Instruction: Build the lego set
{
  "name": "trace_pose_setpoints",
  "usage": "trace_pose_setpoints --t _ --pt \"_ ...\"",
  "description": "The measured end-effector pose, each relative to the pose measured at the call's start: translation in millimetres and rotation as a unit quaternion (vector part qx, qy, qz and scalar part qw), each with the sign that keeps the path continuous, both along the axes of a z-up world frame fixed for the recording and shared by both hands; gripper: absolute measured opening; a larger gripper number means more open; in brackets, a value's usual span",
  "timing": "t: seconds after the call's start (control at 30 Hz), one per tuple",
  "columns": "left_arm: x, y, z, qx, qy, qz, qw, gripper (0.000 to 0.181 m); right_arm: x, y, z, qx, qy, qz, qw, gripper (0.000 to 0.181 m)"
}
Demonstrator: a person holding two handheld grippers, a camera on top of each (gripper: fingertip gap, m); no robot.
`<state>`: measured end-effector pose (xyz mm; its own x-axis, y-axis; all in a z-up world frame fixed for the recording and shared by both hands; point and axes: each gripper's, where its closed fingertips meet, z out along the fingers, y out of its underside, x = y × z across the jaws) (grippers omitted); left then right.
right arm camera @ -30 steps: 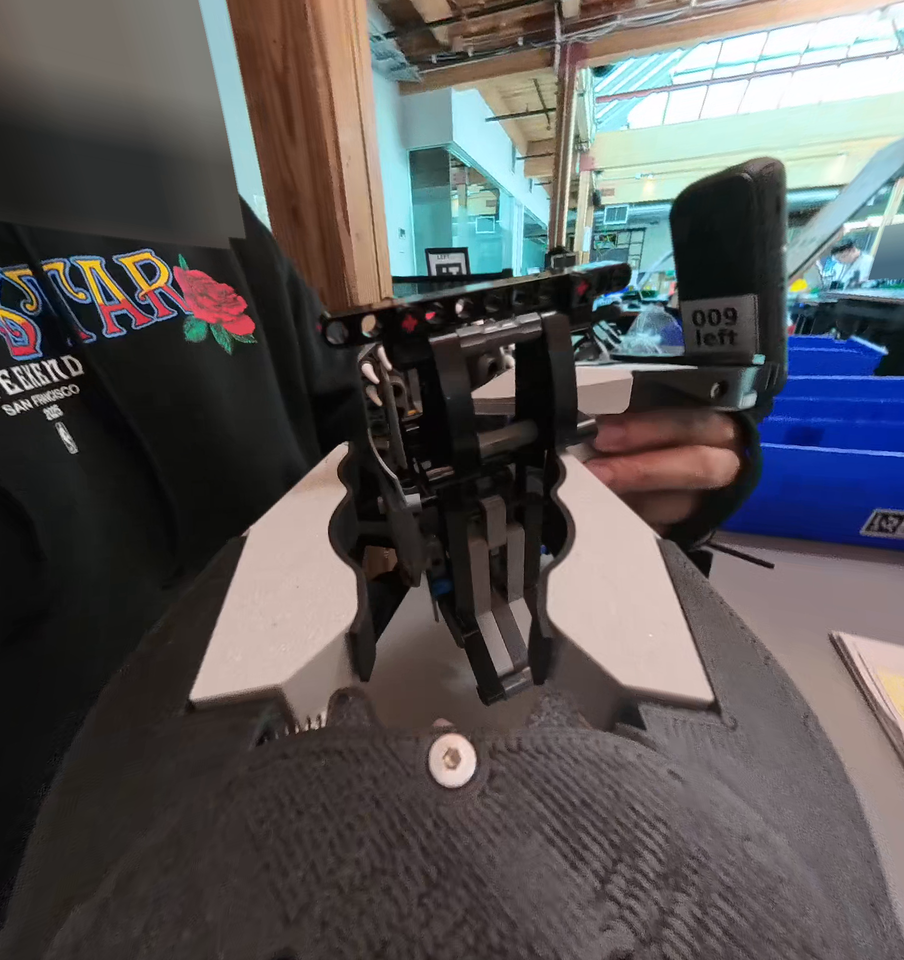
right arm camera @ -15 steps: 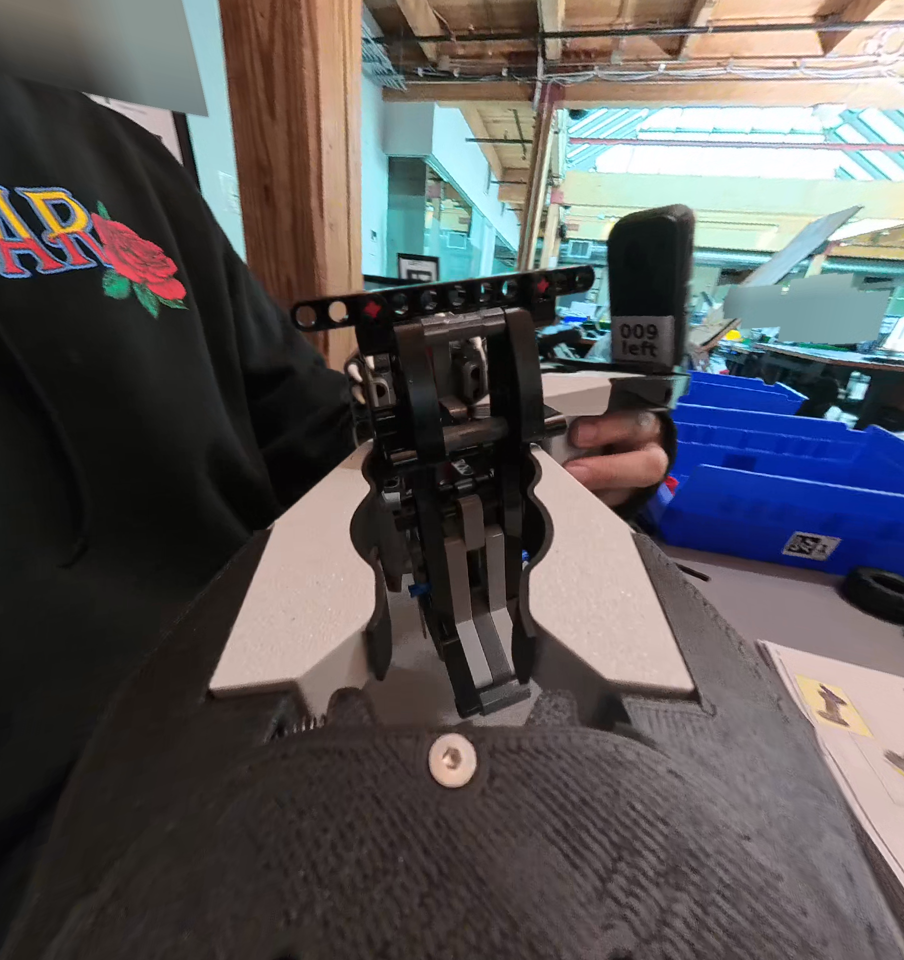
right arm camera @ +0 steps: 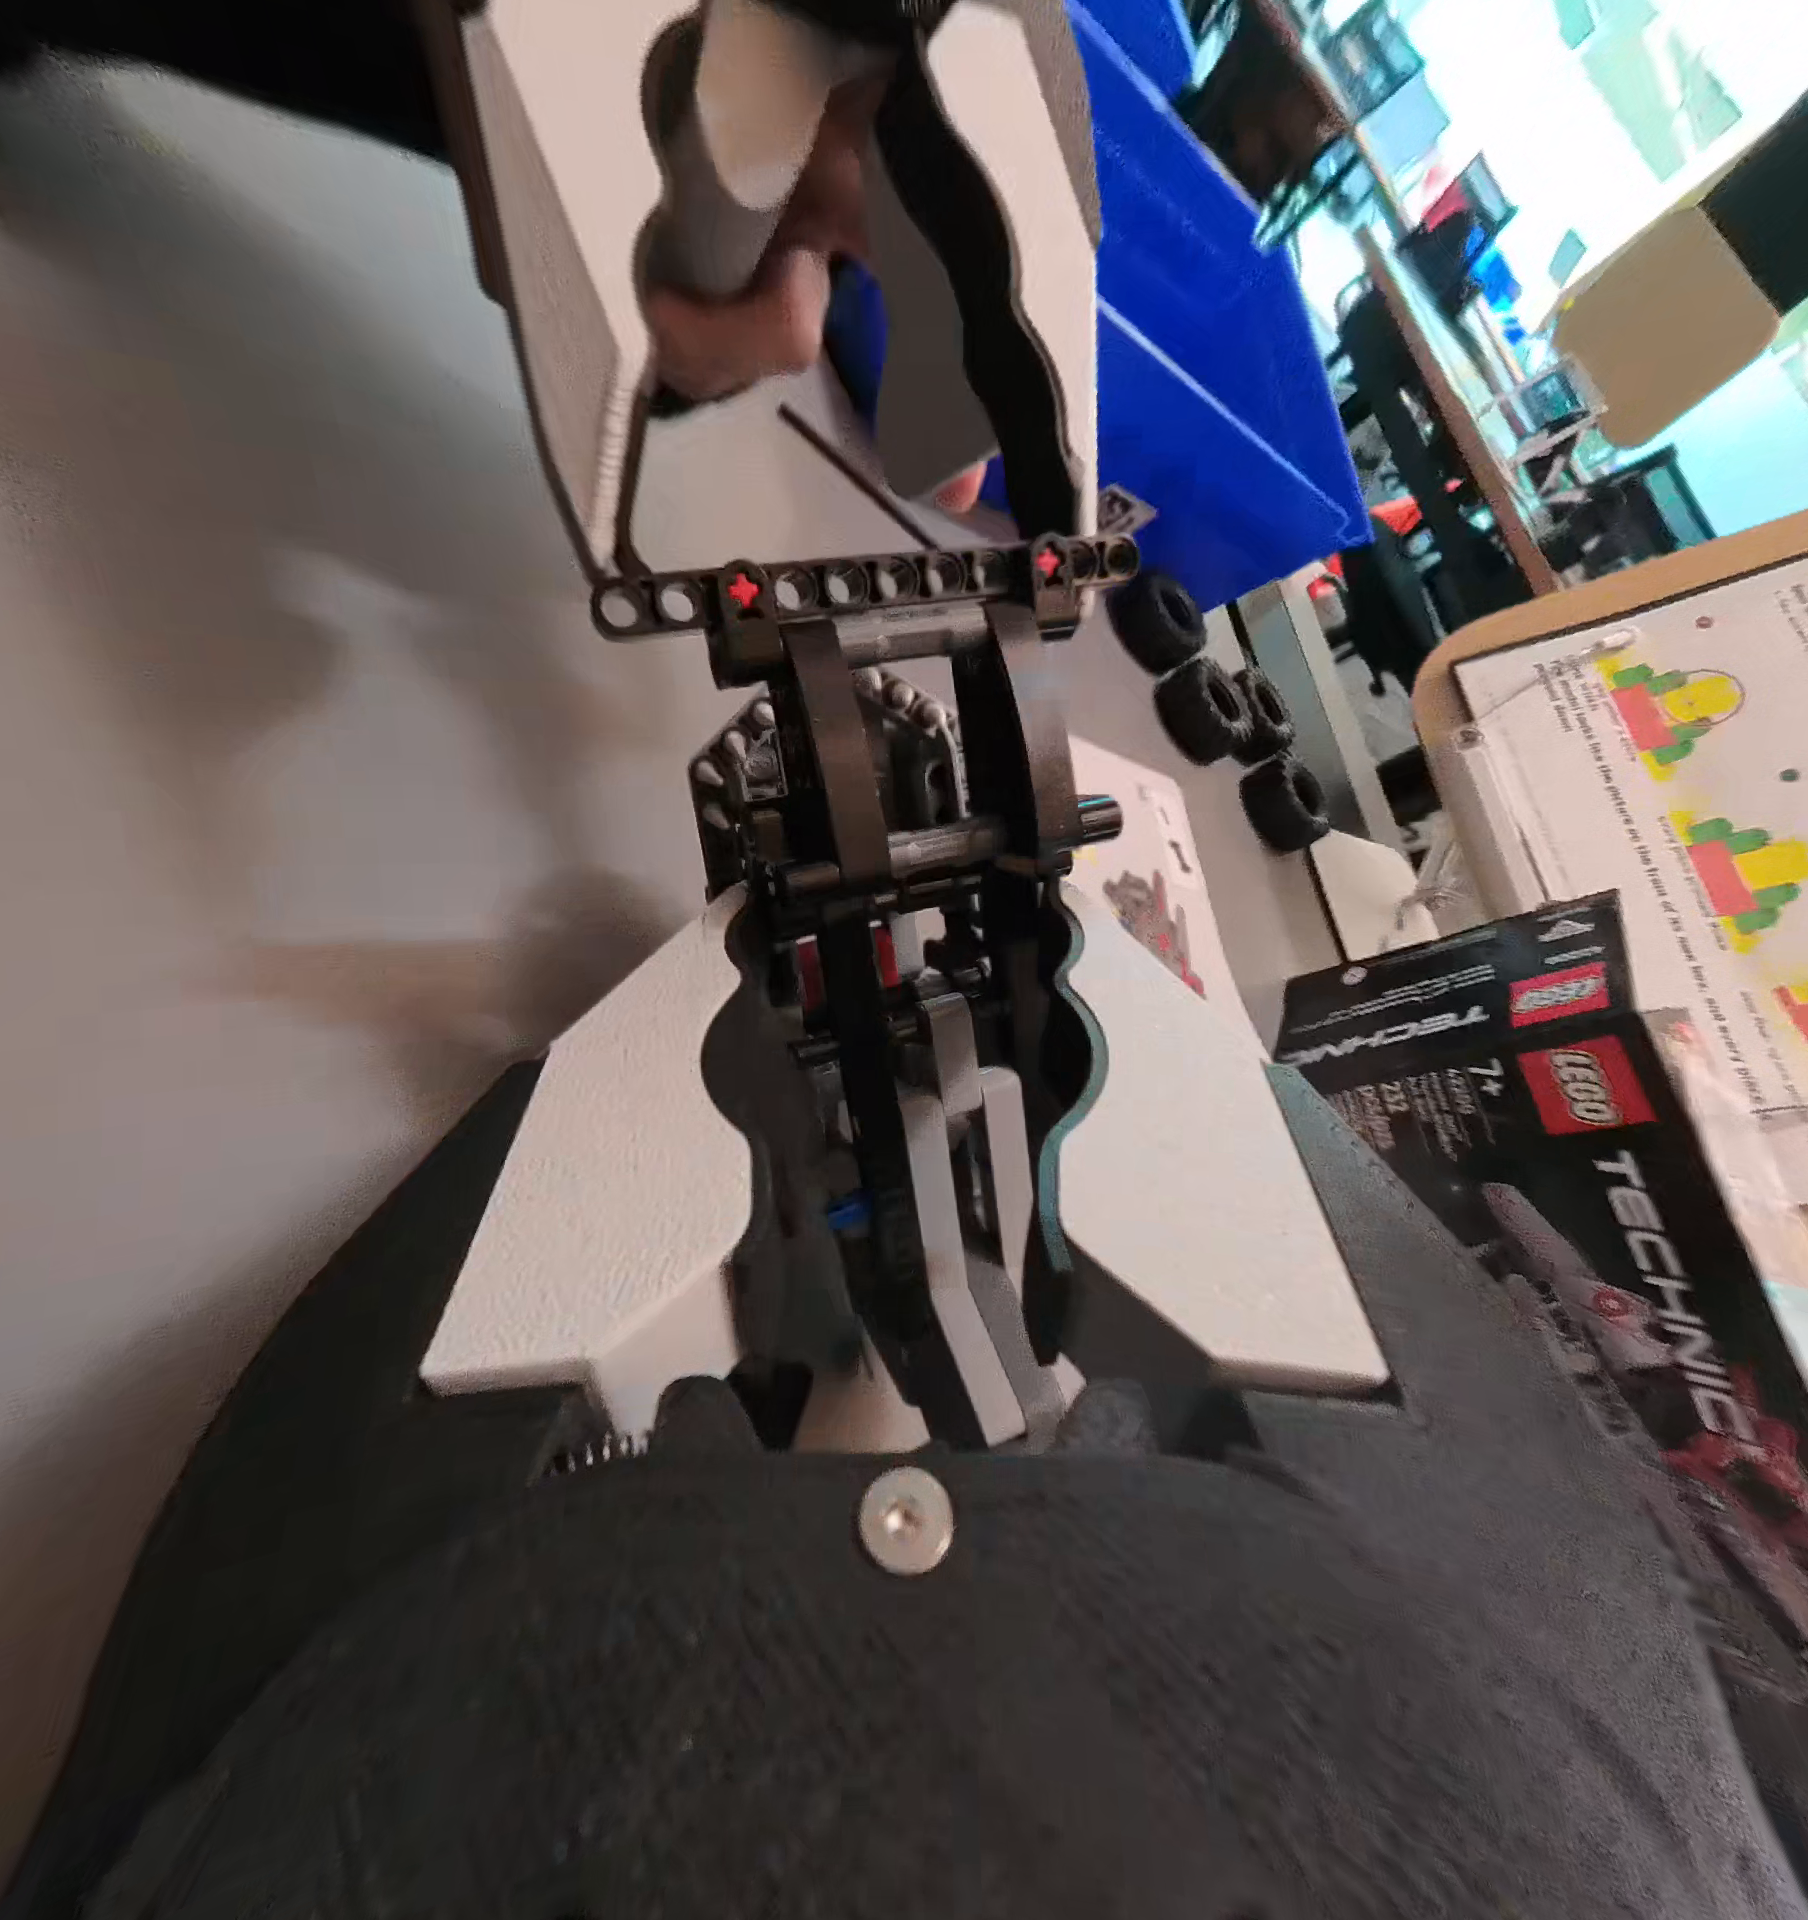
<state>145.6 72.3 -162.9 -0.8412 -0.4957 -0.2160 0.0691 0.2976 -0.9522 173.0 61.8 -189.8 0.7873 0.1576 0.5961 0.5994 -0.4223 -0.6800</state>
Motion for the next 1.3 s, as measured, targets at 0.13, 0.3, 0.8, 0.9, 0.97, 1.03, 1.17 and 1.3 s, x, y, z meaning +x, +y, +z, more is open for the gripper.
trace_pose_setpoints --t 0.13,0.3,0.8,0.9,0.97,1.03,1.17,1.3 --pt "0 4 -5 0.006 -0.027 0.029 0.999 0.072 6 1 -3 -0.005 -0.012 -0.013 1.000 0.052" --pt "-4 13 5 0.057 -0.066 0.070 0.994 0.078 7 0 -3 -0.004 -0.044 -0.036 0.998 0.051" --pt "15 1 -35 0.279 -0.012 0.189 0.941 0.063 -3 16 -19 -0.056 -0.080 -0.022 0.995 0.052" --pt "17 3 -35 0.275 0.030 0.186 0.943 0.055 -5 15 -19 -0.056 -0.066 0.001 0.996 0.052" --pt "15 5 -39 0.286 0.049 0.171 0.942 0.055 -7 11 -20 -0.060 -0.055 0.024 0.996 0.051" --pt "16 9 -42 0.300 0.050 0.167 0.938 0.055 -5 6 -18 -0.061 -0.039 0.038 0.997 0.052" --pt "16 4 -39 0.282 0.032 0.155 0.946 0.054 6 -10 -5 -0.060 0.022 0.044 0.997 0.061" --pt "17 -5 -34 0.261 0.012 0.147 0.954 0.054 9 -15 -13 -0.092 0.039 0.060 0.993 0.070"
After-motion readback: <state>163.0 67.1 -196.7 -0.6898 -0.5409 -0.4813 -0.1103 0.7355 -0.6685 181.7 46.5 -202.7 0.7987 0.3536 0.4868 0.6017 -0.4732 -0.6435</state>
